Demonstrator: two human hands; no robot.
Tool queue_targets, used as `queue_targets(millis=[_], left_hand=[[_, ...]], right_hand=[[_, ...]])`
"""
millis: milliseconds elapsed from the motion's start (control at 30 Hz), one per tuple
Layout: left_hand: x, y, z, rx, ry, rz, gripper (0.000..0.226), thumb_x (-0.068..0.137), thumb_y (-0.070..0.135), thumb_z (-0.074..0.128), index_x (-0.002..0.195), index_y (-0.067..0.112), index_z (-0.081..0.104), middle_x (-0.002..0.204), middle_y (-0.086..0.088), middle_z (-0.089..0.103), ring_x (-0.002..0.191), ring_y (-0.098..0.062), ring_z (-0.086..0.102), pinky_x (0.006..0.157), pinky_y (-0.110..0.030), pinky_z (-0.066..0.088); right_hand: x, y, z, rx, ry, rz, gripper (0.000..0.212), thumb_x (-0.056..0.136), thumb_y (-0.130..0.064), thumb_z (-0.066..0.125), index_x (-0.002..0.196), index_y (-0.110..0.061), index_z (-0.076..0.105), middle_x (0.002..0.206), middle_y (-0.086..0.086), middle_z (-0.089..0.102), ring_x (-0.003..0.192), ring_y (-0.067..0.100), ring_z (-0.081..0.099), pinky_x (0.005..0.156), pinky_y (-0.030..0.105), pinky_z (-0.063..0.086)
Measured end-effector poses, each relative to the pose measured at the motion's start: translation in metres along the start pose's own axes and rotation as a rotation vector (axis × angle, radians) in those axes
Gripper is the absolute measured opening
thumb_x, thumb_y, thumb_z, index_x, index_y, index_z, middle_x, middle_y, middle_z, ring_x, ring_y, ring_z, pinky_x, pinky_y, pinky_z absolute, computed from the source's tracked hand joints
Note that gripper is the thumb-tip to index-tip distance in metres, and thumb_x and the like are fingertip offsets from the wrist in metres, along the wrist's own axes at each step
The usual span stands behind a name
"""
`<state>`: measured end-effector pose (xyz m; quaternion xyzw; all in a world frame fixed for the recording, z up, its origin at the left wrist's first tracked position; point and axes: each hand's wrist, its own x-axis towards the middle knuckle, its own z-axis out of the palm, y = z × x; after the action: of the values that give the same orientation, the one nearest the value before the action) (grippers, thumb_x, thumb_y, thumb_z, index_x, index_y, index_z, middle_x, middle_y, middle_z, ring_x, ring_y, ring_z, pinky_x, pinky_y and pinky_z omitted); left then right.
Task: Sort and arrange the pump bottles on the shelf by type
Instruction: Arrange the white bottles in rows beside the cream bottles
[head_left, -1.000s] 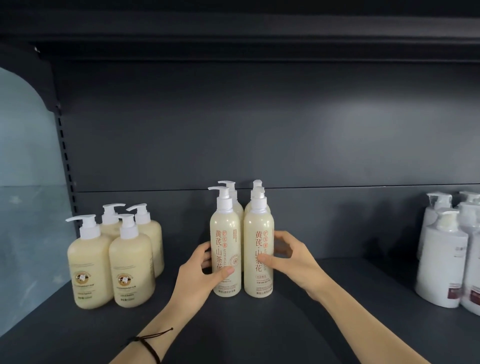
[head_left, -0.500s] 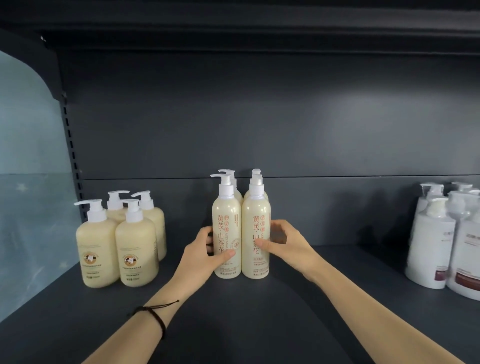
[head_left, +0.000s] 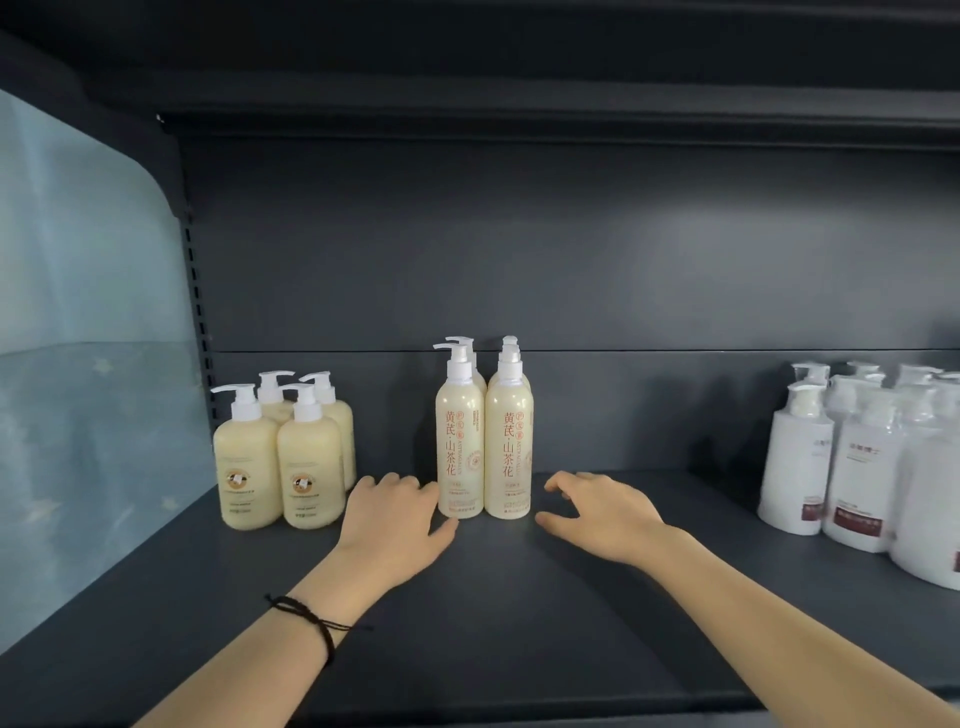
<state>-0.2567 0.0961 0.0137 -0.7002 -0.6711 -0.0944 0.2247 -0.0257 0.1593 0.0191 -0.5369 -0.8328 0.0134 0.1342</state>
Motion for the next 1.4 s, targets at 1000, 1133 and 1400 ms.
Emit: queue_targets(millis=[1000, 1133, 1400], left_hand=[[0.023, 0.248, -0.033, -0.22, 0.059, 0.395, 0.04, 0.091, 0.047, 0.04, 0.119, 0.023, 0.057, 0.114, 0.004, 0.059, 0.106, -0.018, 0.052, 0.088, -0.035, 0.04], [0.043, 0.299, -0.03, -0.285, 0.019, 0.305, 0.04, 0.093, 0.045, 0.04, 0.122, 0.022, 0.054, 0.117, 0.003, 0.059, 0.106, -0.018, 0.052, 0.088, -0.034, 0.04], [0.09, 0.371, -0.025, -0.936, -0.044, -0.114, 0.053, 0.091, 0.033, 0.055, 0.139, 0.022, 0.035, 0.137, 0.001, 0.042, 0.12, -0.016, 0.047, 0.086, -0.03, 0.043]], right_hand=[[-0.154, 0.186, -0.056, -0.37, 0.083, 0.14, 0.033, 0.094, -0.037, 0.048, 0.121, -0.019, 0.05, 0.118, -0.002, 0.057, 0.102, 0.021, 0.058, 0.074, 0.034, 0.053], [-0.154, 0.235, -0.064, -0.245, 0.392, 0.057, 0.02, 0.092, -0.027, 0.054, 0.109, -0.022, 0.062, 0.102, -0.008, 0.061, 0.092, 0.016, 0.061, 0.057, 0.027, 0.048], [-0.154, 0.309, -0.071, 0.267, 0.595, 0.299, 0.045, 0.088, -0.038, 0.064, 0.122, -0.021, 0.042, 0.116, -0.013, 0.041, 0.085, 0.014, 0.059, 0.052, 0.024, 0.045]])
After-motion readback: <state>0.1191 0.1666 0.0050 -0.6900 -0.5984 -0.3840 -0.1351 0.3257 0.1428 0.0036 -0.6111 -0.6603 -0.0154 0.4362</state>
